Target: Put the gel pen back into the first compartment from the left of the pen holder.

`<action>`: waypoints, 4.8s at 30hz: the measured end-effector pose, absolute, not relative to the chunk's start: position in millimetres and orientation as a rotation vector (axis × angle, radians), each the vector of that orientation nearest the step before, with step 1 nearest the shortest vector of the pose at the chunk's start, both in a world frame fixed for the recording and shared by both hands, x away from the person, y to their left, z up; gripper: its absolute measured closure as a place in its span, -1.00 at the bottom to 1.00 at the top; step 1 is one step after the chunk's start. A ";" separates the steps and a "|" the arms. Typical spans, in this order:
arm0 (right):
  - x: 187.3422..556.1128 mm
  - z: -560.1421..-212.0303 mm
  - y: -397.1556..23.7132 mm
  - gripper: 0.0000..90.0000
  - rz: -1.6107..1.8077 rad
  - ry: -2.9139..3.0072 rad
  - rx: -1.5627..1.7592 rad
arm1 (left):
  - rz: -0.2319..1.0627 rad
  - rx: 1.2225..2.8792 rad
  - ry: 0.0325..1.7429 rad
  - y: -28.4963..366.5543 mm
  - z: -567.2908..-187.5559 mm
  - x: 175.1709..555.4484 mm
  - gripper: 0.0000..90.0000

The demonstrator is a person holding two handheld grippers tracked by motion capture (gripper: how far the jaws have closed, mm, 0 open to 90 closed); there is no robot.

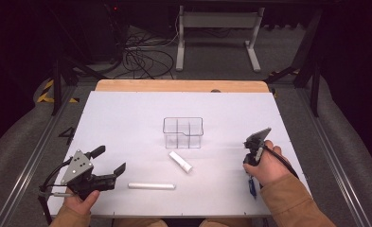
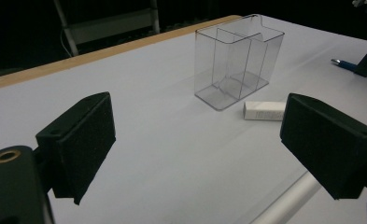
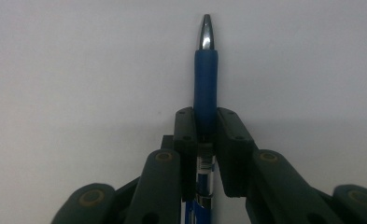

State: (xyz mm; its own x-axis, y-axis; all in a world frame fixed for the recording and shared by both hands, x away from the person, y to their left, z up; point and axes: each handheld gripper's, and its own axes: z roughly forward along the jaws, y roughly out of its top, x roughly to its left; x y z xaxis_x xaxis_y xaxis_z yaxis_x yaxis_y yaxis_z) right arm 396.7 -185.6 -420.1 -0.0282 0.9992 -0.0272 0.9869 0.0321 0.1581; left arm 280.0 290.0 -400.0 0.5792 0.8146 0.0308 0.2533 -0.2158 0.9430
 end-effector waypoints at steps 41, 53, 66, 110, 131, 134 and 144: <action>378.6 -347.1 -189.4 0.78 1.076 2.128 1.447 | 0.663 1.757 0.881 290.0 -400.2 280.0 -0.75; 377.7 -337.4 -190.8 0.78 1.419 2.104 1.162 | 0.663 1.757 0.880 289.6 -400.4 279.8 -0.75; 380.7 -330.9 -184.9 0.78 1.693 2.037 0.942 | 0.660 1.756 0.880 289.3 -400.2 279.8 -0.75; 419.1 -323.4 -108.2 0.78 1.919 2.050 0.692 | 0.655 1.761 0.880 289.5 -402.0 279.0 -0.75; 441.2 -342.6 -62.9 0.77 1.950 2.032 0.679 | 0.651 1.772 0.875 288.7 -403.0 279.6 -0.75; 444.6 -345.5 -57.5 0.77 1.947 2.026 0.682 | 0.646 1.771 0.874 288.9 -403.3 279.9 -0.75; 450.9 -356.9 -41.3 0.77 1.907 2.031 0.679 | 0.637 1.780 0.866 287.8 -403.8 280.5 -0.75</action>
